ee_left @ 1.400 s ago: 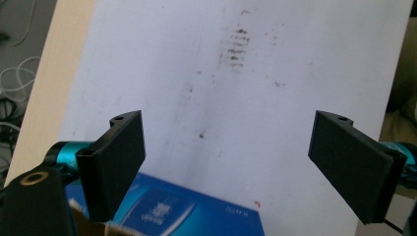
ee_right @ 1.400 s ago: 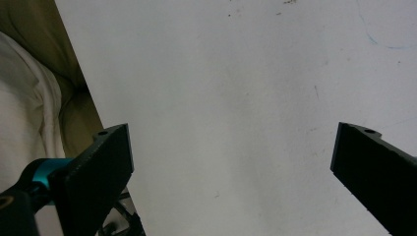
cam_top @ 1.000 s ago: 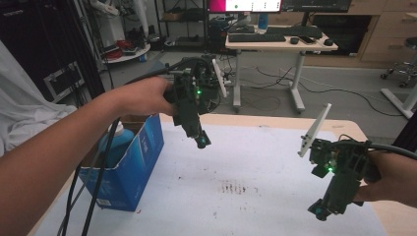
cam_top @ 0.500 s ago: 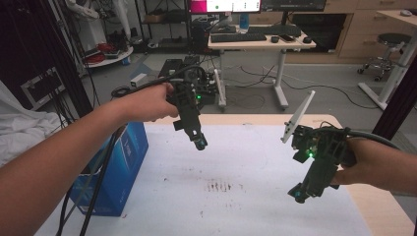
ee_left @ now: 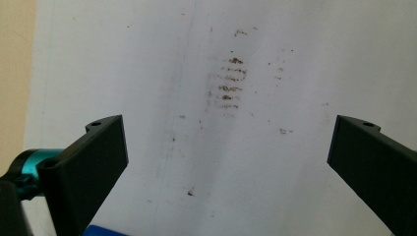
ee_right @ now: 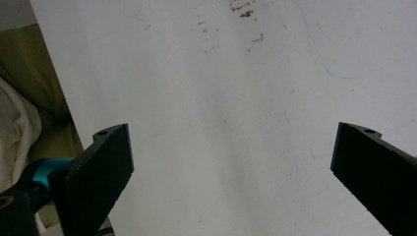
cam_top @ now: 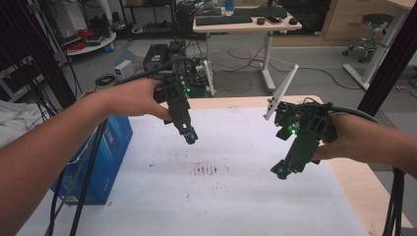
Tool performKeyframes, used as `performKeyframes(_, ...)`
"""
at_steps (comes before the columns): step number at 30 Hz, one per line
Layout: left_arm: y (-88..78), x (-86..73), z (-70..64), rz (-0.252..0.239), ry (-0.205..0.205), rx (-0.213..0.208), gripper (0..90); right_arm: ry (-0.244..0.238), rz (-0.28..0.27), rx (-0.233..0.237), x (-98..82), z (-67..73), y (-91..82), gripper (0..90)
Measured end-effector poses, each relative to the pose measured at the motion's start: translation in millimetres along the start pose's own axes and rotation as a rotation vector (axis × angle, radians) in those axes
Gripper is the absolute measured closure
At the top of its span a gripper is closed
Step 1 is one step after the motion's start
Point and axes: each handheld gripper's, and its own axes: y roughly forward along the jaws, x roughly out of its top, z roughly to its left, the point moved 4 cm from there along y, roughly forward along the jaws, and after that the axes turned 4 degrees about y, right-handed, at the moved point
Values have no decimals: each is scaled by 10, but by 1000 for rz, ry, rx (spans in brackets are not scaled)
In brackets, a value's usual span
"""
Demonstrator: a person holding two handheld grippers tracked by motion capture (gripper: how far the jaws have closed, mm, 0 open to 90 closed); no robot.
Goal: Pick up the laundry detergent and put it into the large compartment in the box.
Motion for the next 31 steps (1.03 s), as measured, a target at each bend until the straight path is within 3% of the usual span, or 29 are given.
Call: performKeyframes(31, 38, -34, 21, 12, -6, -16, 18, 3, -4, -4, 2, -23, 6, 15)
